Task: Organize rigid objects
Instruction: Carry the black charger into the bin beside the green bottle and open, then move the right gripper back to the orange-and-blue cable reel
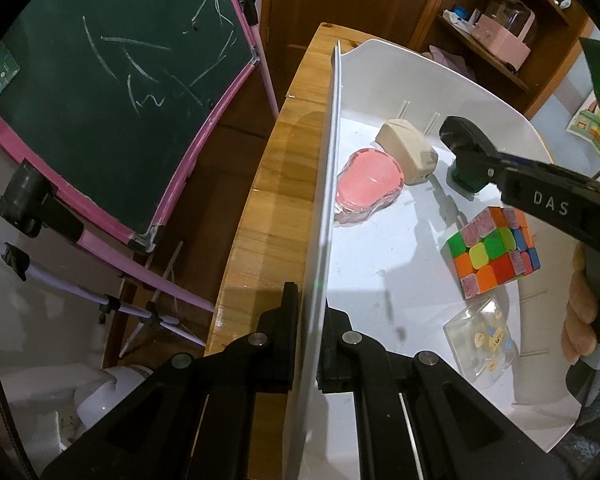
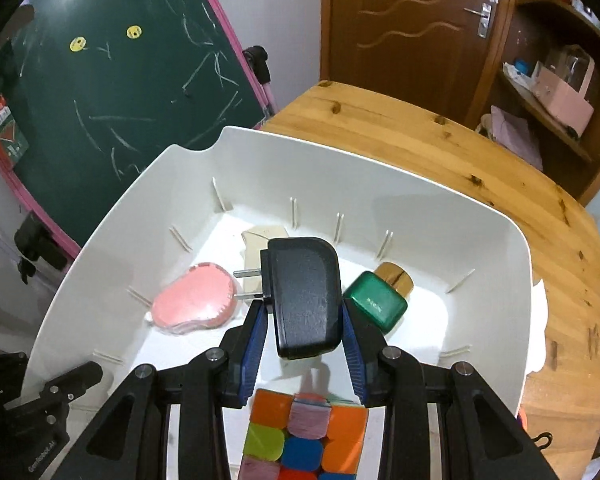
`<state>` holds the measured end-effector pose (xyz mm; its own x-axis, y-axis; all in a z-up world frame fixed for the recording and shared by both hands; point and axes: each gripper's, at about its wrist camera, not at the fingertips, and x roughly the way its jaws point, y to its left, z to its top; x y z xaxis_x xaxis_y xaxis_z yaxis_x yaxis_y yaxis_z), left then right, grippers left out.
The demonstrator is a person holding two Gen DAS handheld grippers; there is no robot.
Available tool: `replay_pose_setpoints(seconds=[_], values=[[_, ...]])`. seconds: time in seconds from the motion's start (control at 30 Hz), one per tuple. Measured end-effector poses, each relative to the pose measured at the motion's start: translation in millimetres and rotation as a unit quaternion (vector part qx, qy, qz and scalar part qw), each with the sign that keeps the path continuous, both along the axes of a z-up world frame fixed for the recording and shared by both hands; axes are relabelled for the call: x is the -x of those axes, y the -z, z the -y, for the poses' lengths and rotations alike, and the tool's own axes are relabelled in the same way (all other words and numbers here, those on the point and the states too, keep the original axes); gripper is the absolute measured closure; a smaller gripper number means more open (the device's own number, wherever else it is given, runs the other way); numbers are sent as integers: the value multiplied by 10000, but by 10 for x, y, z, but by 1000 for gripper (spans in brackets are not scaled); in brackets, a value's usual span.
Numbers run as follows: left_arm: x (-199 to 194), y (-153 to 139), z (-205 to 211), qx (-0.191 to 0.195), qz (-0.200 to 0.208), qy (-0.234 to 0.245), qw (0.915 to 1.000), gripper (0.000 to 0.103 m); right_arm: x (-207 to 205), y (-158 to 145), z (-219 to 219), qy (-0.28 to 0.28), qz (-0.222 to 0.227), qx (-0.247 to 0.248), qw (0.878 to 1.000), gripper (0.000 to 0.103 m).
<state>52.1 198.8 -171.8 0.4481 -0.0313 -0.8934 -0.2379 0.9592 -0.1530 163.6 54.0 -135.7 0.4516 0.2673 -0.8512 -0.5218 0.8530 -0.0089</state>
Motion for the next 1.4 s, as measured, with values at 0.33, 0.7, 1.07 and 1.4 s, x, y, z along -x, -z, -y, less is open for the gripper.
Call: replay_pose_setpoints(seconds=[0.33,0.7,1.07,1.4], values=[[5,8,2,-13,-15,-33,10000,94,84,-170,127,285,643,-281,9971,46],[6,8,3,-13,-17,-33,10000,94,77,-186,148,308,667,-410,9965,46],[1,17,13,-77,-42,-13,10000,94,96,-261,195,96,423,-705,9966,46],[-12,14,40,-130,-97,5,9999,94,218,-949,722,-199,640,-1023,9925,46]])
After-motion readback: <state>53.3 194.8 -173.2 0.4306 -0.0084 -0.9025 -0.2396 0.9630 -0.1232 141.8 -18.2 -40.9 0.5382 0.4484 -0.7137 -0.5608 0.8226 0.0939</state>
